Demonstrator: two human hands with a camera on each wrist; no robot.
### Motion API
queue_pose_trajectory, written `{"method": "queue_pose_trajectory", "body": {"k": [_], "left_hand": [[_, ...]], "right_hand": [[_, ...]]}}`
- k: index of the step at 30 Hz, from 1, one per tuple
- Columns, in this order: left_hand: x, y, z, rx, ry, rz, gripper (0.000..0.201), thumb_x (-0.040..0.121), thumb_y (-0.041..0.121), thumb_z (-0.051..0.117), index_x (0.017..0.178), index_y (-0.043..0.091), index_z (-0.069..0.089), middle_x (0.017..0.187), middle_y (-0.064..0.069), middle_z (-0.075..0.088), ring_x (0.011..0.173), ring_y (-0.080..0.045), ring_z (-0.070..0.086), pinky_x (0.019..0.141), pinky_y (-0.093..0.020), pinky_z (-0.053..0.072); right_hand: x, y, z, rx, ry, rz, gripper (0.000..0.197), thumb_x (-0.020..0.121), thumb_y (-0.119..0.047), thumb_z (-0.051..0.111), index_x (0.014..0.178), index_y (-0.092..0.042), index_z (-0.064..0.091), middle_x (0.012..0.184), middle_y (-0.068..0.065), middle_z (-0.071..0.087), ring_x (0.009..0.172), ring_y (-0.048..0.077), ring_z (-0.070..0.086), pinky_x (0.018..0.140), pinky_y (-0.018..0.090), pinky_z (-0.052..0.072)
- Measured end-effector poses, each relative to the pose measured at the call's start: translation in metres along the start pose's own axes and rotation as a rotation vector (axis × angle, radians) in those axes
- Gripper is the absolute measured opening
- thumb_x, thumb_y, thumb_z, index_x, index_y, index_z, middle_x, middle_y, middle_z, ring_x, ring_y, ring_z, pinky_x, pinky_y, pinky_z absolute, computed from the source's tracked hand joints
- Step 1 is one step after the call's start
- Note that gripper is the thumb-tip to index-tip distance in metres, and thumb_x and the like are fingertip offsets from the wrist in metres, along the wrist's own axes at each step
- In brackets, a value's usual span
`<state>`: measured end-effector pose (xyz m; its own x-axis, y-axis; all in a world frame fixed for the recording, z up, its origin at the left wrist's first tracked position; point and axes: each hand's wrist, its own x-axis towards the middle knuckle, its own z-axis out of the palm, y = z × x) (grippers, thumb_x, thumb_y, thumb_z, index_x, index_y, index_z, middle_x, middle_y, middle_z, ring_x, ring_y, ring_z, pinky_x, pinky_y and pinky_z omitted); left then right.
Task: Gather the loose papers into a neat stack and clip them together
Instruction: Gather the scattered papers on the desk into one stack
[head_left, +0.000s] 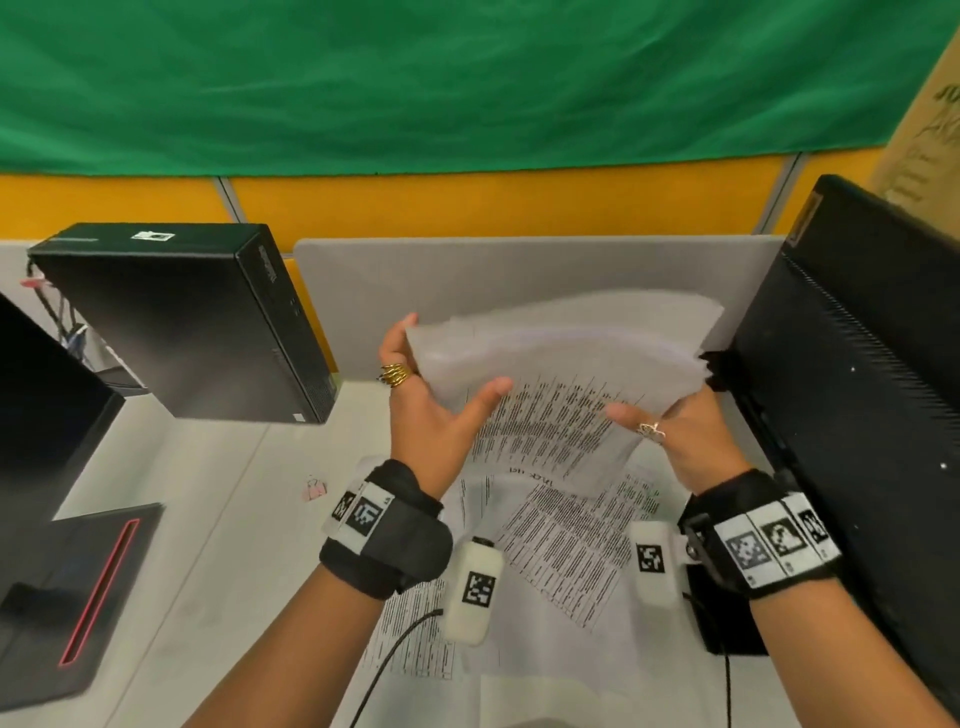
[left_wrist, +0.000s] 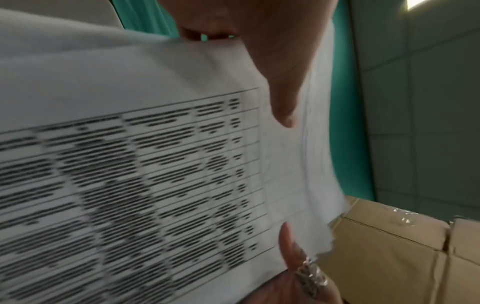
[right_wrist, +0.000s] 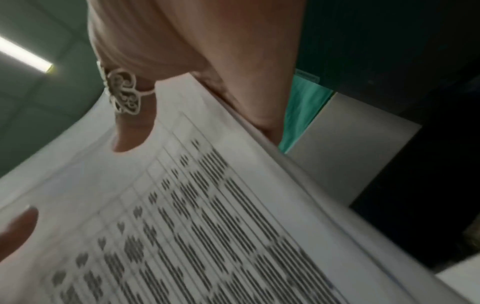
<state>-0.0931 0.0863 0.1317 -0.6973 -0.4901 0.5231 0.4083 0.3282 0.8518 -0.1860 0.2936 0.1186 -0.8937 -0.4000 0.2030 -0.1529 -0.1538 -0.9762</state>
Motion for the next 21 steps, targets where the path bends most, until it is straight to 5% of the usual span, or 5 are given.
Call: {"method": "queue_pose_trajectory", "body": {"k": [6, 9, 12, 16, 21], "left_hand": [[0.000, -0.009, -0.002, 0.139, 0.048, -0.042, 0.084, 0.065, 0.022, 0.078, 0.128, 0.021, 0.024, 0.115, -0.006, 0.050, 0.109, -0.004, 0.049, 0.102, -0.018, 0.036], [0.005, 0.004, 0.001, 0.505, 0.186, 0.367, 0.079, 0.069, 0.032, 0.076, 0.129, 0.022, 0.025, 0.135, -0.010, 0.032, 0.130, -0.019, 0.031, 0.113, -0.033, 0.023], [0.010, 0.017, 0.023, 1.104, -0.092, 0.682, 0.057, 0.077, 0.036, 0.062, 0.129, 0.028, 0.038, 0.136, -0.004, 0.042, 0.128, -0.025, 0.037, 0.109, -0.046, 0.027], [0.010, 0.022, 0.047, 1.321, -0.675, 0.420, 0.038, 0.088, 0.029, 0.054, 0.125, 0.019, 0.047, 0.114, -0.006, 0.064, 0.104, -0.028, 0.059, 0.096, -0.042, 0.041], [0.018, 0.033, 0.045, 1.333, -0.676, 0.340, 0.042, 0.086, 0.022, 0.057, 0.124, 0.020, 0.040, 0.105, -0.004, 0.065, 0.093, -0.026, 0.061, 0.083, -0.037, 0.045]], "right_hand": [[-0.008, 0.022, 0.012, -0.156, 0.003, 0.083, 0.037, 0.072, -0.001, 0.070, 0.092, -0.031, 0.061, 0.095, -0.005, 0.065, 0.093, 0.013, 0.063, 0.078, 0.026, 0.054], [-0.004, 0.023, 0.016, -0.150, 0.001, 0.091, 0.036, 0.074, -0.003, 0.069, 0.103, -0.023, 0.062, 0.097, -0.007, 0.066, 0.091, 0.003, 0.063, 0.066, 0.013, 0.053], [0.000, 0.022, 0.021, -0.156, -0.007, 0.094, 0.036, 0.071, -0.003, 0.071, 0.104, -0.017, 0.063, 0.097, -0.003, 0.067, 0.089, 0.006, 0.065, 0.071, 0.019, 0.053], [0.004, 0.027, 0.026, -0.127, 0.054, 0.144, 0.029, 0.076, -0.005, 0.068, 0.089, -0.030, 0.060, 0.092, 0.000, 0.065, 0.088, 0.017, 0.063, 0.078, 0.033, 0.053], [0.004, 0.022, 0.024, -0.143, 0.094, 0.092, 0.028, 0.077, -0.008, 0.067, 0.087, -0.033, 0.060, 0.088, -0.006, 0.066, 0.081, 0.004, 0.065, 0.065, 0.019, 0.052]]}}
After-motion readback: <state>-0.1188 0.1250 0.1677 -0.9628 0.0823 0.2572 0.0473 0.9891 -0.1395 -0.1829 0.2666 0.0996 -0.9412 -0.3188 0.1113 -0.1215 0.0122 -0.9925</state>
